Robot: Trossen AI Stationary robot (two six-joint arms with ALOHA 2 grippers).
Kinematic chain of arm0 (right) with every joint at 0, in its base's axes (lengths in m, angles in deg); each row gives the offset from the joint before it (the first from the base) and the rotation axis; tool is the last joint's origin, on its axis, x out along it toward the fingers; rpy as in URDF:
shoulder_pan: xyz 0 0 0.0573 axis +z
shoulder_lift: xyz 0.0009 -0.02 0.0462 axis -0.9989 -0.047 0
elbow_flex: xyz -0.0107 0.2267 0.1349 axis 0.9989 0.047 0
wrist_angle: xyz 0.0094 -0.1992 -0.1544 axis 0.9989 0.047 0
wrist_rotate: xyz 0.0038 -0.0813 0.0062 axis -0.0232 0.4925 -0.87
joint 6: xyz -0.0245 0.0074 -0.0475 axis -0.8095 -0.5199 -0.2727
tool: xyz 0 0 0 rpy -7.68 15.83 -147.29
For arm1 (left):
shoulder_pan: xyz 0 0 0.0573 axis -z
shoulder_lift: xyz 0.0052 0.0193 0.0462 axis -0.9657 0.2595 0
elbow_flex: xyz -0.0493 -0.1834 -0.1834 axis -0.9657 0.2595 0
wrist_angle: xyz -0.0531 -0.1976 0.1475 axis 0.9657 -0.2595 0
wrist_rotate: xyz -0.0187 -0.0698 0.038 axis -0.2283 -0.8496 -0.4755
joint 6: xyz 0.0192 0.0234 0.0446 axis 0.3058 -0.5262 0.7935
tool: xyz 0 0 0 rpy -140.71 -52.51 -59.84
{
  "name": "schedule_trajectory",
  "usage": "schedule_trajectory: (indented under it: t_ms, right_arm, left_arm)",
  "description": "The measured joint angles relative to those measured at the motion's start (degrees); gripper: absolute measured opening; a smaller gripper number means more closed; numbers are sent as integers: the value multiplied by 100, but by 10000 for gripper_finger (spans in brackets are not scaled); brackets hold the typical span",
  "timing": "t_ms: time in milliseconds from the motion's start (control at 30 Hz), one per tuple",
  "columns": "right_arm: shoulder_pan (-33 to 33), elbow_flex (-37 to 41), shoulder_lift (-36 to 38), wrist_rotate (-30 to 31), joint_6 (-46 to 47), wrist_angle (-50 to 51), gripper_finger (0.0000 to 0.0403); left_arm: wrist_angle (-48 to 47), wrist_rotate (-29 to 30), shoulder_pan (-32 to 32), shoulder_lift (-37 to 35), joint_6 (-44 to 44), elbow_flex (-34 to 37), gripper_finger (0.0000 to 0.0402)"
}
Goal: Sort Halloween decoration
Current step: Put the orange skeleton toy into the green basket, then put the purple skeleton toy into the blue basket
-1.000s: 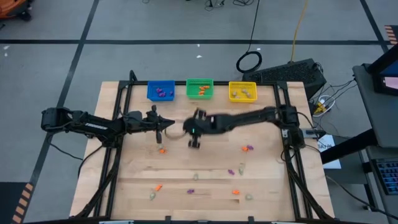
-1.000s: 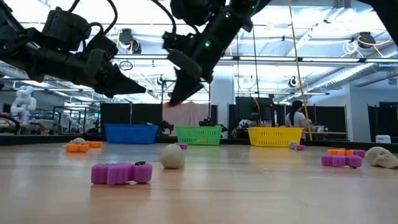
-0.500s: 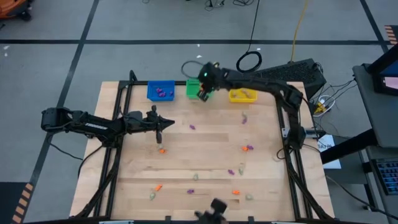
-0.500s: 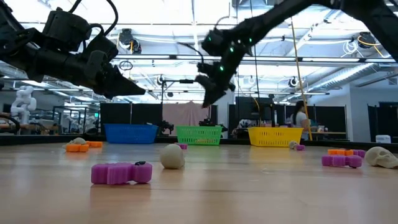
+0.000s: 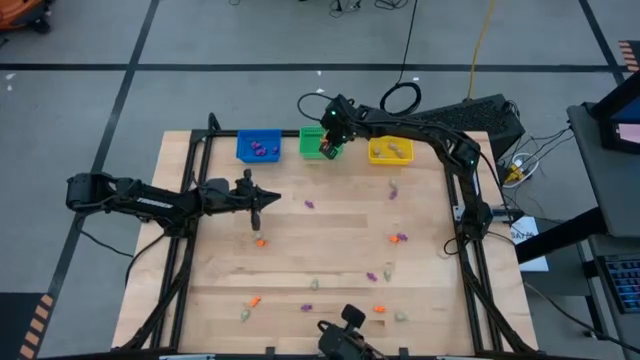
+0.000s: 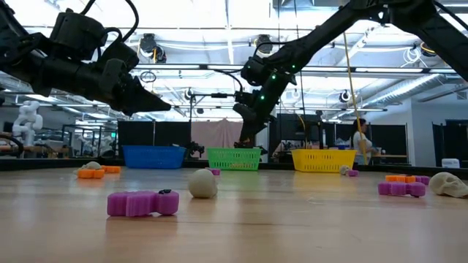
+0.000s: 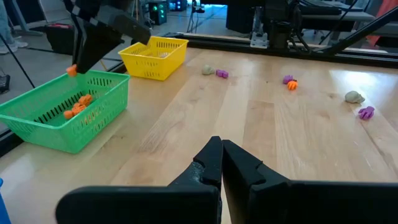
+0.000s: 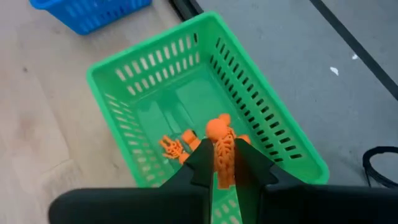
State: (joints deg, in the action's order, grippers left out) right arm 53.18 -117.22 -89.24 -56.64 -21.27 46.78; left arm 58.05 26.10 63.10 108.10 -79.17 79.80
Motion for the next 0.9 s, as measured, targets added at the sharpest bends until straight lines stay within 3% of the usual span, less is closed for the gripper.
schedule_trajectory:
  t_ms: [567, 900]
  right_arm:
    - [-35, -2, -299, -144, 207, 97, 29]
    - [22, 0, -59, -118, 321, 83, 136]
  left_arm:
    - [-2, 0, 0, 0, -13, 0, 10]
    - [-48, 0, 0, 0, 4, 0, 10]
